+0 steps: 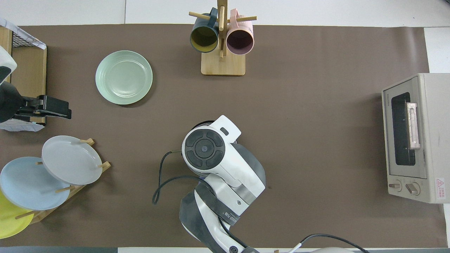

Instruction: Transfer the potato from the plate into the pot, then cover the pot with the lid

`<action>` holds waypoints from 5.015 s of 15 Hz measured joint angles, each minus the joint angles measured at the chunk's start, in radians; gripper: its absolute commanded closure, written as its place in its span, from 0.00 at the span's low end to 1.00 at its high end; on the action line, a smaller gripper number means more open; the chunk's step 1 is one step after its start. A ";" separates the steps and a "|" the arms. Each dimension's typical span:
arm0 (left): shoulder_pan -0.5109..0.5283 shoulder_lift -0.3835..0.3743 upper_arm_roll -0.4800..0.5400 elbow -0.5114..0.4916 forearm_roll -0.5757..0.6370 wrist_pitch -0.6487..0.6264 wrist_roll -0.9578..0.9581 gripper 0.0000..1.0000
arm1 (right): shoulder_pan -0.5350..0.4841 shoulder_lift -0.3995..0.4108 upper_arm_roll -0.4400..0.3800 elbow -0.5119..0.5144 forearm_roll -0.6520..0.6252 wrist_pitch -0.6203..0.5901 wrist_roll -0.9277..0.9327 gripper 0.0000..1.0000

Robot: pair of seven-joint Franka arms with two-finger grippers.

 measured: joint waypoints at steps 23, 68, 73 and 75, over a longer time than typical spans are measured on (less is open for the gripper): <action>0.000 0.000 0.000 0.000 0.000 0.000 0.000 0.00 | 0.001 -0.002 0.001 -0.038 -0.064 0.063 -0.001 0.47; 0.000 0.000 0.000 0.000 0.000 0.000 0.000 0.00 | -0.583 -0.354 -0.168 0.104 -0.039 -0.595 -0.787 0.00; 0.000 0.000 0.000 0.000 0.000 0.000 0.000 0.00 | -0.588 -0.355 -0.208 0.109 -0.008 -0.595 -0.795 0.00; 0.000 0.000 0.000 0.000 0.000 0.000 0.000 0.00 | -0.587 -0.355 -0.182 0.114 -0.014 -0.596 -0.795 0.00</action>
